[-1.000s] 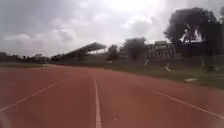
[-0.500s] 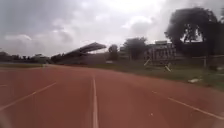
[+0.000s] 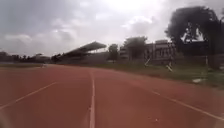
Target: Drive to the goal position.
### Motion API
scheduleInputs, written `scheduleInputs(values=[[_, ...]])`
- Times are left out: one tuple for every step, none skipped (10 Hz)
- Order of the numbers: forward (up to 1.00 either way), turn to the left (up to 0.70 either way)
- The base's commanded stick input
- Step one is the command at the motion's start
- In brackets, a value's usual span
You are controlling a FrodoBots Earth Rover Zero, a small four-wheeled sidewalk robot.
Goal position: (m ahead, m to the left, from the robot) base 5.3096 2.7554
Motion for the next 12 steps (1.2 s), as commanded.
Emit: scheduleInputs(values=[[0.45, 0.0], [0.45, 0.0], [0.45, 0.0], [0.45, 0.0], [0.45, 0.0], [0.45, 0.0], [0.45, 0.0], [0.45, 0.0], [0.45, 0.0], [0.45, 0.0], [0.45, 0.0], [0.45, 0.0]])
